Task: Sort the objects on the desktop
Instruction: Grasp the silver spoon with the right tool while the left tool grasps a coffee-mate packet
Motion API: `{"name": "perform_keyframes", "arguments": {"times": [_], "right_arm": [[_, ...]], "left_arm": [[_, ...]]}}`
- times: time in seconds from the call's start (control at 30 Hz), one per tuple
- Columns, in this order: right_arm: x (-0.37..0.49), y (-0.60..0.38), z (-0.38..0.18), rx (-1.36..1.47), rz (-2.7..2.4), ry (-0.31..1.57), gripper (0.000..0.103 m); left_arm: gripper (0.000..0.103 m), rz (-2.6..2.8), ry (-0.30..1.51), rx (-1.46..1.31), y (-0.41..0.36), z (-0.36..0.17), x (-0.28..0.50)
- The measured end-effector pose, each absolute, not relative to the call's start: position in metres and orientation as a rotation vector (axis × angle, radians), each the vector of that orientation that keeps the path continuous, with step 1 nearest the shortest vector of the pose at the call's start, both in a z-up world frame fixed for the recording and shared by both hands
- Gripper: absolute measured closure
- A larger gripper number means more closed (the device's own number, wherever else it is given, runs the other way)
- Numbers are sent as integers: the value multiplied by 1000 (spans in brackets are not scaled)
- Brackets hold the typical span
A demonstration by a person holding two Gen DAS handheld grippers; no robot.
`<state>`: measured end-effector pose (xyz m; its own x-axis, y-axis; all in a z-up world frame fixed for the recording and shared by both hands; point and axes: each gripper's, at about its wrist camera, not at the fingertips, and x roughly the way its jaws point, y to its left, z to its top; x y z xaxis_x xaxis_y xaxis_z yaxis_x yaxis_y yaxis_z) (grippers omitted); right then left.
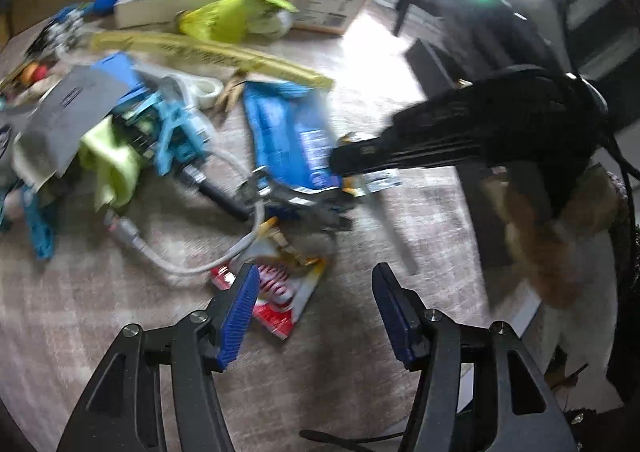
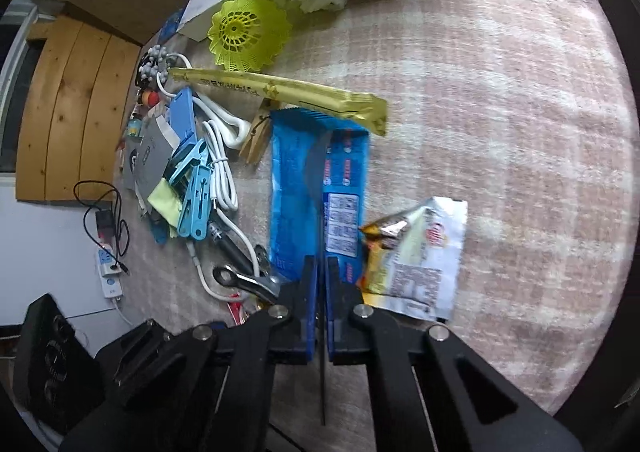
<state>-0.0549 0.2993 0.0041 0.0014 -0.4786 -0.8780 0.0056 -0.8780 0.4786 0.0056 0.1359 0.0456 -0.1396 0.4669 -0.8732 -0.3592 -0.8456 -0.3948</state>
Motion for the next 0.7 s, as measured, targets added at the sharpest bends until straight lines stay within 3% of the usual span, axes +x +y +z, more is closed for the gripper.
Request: {"name": "perform_keyframes", "arguments": {"times": [0.23, 0.4, 0.53, 0.57, 0.67, 0.7], "right_arm": [[-40, 323, 9, 1916, -1946, -405, 99], [-26, 327, 16, 1870, -1965, -308, 99], [-15, 330, 25, 1824, -2015, -194, 99], [-13, 331, 26, 1815, -2022, -180, 99], [-8, 333, 30, 1786, -2036, -151, 99], [-5, 336, 30, 1779, -2036, -146, 99]], "left_arm": [[47, 2169, -196, -1742, 127, 30, 3], [34, 2222, -172, -1812, 144, 21, 2], [33, 2302, -97, -1823, 154, 19, -2], [34, 2312, -72, -1815, 156, 19, -1], [56, 2375, 15, -1783, 154, 21, 8], [58, 2381, 21, -1771, 151, 21, 12]]}}
